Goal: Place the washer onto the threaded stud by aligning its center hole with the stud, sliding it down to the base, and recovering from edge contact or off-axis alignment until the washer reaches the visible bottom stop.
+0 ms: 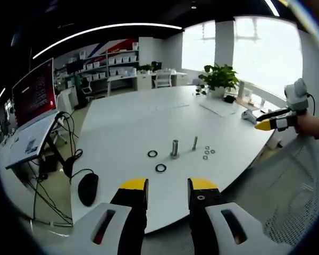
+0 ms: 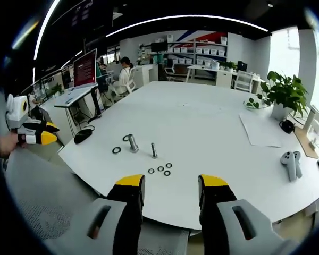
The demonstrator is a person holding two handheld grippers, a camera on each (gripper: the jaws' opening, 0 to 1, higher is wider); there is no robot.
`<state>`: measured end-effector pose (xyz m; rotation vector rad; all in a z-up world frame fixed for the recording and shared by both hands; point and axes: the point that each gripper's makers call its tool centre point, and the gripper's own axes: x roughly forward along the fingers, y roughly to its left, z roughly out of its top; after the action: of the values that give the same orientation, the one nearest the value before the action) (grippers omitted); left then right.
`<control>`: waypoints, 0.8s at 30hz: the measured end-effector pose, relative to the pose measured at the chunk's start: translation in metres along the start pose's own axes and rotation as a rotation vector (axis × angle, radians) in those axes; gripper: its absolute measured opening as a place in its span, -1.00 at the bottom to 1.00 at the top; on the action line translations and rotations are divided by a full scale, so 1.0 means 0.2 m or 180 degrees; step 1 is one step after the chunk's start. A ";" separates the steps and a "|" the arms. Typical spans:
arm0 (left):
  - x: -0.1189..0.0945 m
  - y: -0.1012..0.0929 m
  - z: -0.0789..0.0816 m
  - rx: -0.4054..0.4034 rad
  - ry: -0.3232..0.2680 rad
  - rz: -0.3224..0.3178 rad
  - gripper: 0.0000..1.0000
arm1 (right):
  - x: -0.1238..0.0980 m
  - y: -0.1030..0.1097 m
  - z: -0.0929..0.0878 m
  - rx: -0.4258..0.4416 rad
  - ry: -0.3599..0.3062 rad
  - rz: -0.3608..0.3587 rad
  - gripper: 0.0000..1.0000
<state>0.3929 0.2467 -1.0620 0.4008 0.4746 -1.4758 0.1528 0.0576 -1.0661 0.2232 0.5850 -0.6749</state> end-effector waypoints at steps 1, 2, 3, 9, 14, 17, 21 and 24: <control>0.00 0.00 0.00 0.0006 -0.0002 -0.0006 -0.45 | 0.00 0.00 0.00 -0.0001 0.0002 0.0000 -0.15; 0.01 0.00 0.01 0.0009 0.0000 -0.0008 -0.45 | 0.00 0.00 0.00 -0.0006 0.0013 0.0015 -0.15; 0.02 -0.01 0.00 0.0017 0.0007 -0.0016 -0.45 | 0.00 0.01 -0.01 -0.0009 0.0021 0.0018 -0.15; -0.01 -0.01 0.01 0.0008 0.0011 0.0004 -0.45 | 0.00 0.01 -0.01 -0.0004 0.0028 0.0037 -0.15; 0.01 -0.01 0.00 0.0009 0.0020 0.0002 -0.45 | 0.01 0.01 -0.02 -0.0003 0.0027 0.0047 -0.15; 0.02 -0.01 0.01 0.0025 0.0008 -0.0022 -0.46 | 0.01 -0.01 -0.02 0.0017 0.0010 0.0028 -0.16; 0.01 -0.02 -0.02 0.0054 0.0047 -0.0022 -0.46 | 0.01 -0.02 -0.03 0.0012 0.0044 0.0022 -0.16; 0.01 -0.02 0.00 0.0059 0.0028 -0.0029 -0.46 | 0.00 0.00 -0.03 0.0002 0.0074 0.0038 -0.17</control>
<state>0.3885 0.2443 -1.0638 0.4205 0.4705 -1.4886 0.1494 0.0602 -1.0710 0.2351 0.6052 -0.6617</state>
